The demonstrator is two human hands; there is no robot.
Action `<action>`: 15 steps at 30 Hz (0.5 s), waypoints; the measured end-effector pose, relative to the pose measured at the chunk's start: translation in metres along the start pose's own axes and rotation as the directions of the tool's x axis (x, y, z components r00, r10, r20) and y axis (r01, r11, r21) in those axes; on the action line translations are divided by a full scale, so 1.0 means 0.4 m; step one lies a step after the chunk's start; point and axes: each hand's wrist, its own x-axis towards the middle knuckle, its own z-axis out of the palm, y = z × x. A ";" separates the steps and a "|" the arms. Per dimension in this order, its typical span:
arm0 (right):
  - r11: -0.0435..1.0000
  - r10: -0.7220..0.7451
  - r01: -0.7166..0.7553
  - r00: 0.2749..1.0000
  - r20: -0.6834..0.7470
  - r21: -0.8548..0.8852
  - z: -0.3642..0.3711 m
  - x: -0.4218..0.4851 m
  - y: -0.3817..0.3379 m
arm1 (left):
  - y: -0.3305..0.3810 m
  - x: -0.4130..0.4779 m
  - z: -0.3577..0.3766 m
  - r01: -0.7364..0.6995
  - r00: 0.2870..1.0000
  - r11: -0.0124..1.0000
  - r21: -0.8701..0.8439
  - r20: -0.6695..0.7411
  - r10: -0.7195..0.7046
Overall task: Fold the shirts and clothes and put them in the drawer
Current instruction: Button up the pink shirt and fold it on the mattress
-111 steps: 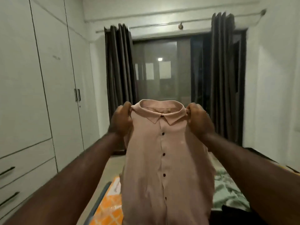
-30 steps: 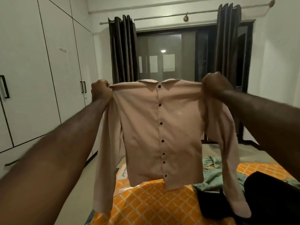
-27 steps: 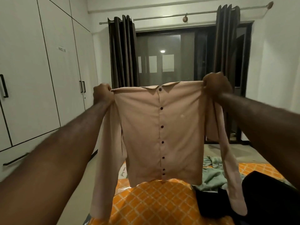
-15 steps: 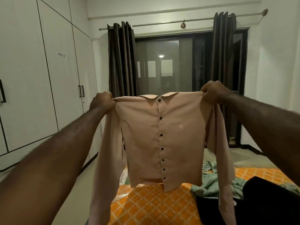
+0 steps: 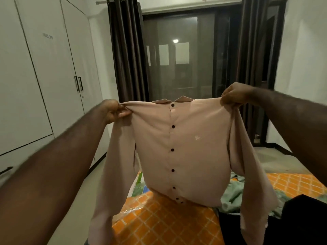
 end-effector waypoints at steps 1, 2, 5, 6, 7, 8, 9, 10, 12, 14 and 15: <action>0.999 0.002 -0.004 0.999 -0.036 -0.045 0.019 0.035 0.016 | -0.021 0.043 0.014 -0.014 1.000 1.000 -0.025 -0.019 0.014; 0.996 -0.009 0.001 0.996 -0.088 -0.091 0.040 0.071 0.034 | -0.041 0.086 0.029 -0.029 0.999 0.999 -0.042 -0.041 0.027; 0.992 -0.054 0.024 0.969 -0.241 -0.126 0.091 0.166 0.088 | -0.081 0.201 0.089 -0.091 0.993 0.993 -0.075 -0.087 0.085; 0.994 -0.068 0.039 0.954 -0.291 -0.105 0.105 0.191 0.101 | -0.085 0.227 0.106 -0.123 0.989 0.988 -0.090 -0.092 0.114; 0.995 -0.082 0.055 0.937 -0.339 -0.088 0.114 0.217 0.115 | -0.087 0.255 0.126 -0.158 0.985 0.982 -0.106 -0.087 0.149; 0.995 -0.095 0.072 0.918 -0.385 -0.075 0.118 0.238 0.126 | -0.087 0.278 0.145 -0.199 0.978 0.973 -0.118 -0.085 0.190; 0.994 -0.108 0.089 0.901 -0.421 -0.063 0.121 0.254 0.135 | -0.083 0.293 0.161 -0.246 0.968 0.961 -0.124 -0.089 0.236; 0.992 -0.126 0.116 0.883 -0.453 -0.051 0.123 0.263 0.140 | -0.078 0.303 0.173 -0.291 0.955 0.949 -0.122 -0.103 0.280; 0.984 -0.172 0.174 0.844 -0.508 -0.043 0.124 0.262 0.146 | -0.066 0.308 0.187 -0.369 0.926 0.922 -0.115 -0.128 0.355; 0.977 -0.193 0.208 0.804 -0.563 -0.037 0.119 0.236 0.146 | -0.058 0.291 0.182 -0.434 0.899 0.895 -0.105 -0.116 0.422; 0.975 -0.194 0.221 0.788 -0.584 -0.025 0.117 0.214 0.148 | -0.057 0.277 0.173 -0.459 0.887 0.884 -0.091 -0.102 0.450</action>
